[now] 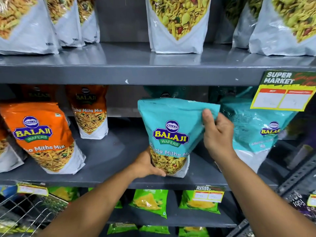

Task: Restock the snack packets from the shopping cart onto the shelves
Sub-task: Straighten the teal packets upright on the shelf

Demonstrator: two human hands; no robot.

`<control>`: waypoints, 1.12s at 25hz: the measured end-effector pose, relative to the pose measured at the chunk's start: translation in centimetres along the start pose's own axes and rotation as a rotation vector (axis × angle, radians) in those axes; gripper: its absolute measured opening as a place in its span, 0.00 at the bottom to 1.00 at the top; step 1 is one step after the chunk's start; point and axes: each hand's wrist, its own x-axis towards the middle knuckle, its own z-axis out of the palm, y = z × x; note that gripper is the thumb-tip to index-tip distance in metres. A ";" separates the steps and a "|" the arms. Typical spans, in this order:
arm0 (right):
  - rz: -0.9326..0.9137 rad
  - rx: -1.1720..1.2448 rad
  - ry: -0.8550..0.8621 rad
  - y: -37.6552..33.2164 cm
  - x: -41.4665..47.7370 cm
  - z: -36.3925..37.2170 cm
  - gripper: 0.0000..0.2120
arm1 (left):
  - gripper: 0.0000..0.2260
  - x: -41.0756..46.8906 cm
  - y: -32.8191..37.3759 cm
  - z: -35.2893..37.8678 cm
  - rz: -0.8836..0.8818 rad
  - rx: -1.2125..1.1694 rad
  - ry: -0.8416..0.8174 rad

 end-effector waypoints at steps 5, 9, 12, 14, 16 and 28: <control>0.039 0.120 -0.009 -1.2 0.9 0.3 0.09 | 0.42 -1.1 2.2 0.5 -0.005 -0.067 0.054; -0.109 -0.186 0.169 3.3 -3.7 -6.6 0.11 | 0.35 -7.2 1.4 4.2 0.260 0.078 0.585; -0.026 -0.513 0.381 8.3 -7.3 -11.9 0.27 | 0.14 -8.8 3.5 11.2 0.539 0.040 0.214; 0.074 -0.604 0.380 10.1 -7.7 -13.9 0.34 | 0.13 -5.2 7.5 14.5 0.400 -0.082 0.102; 0.105 -0.632 0.319 10.6 -7.7 -15.1 0.34 | 0.16 0.3 12.2 16.7 0.144 -0.218 0.102; 0.272 -0.635 -0.038 11.7 -5.8 -16.7 0.57 | 0.08 4.2 13.1 19.8 -0.024 -0.503 0.174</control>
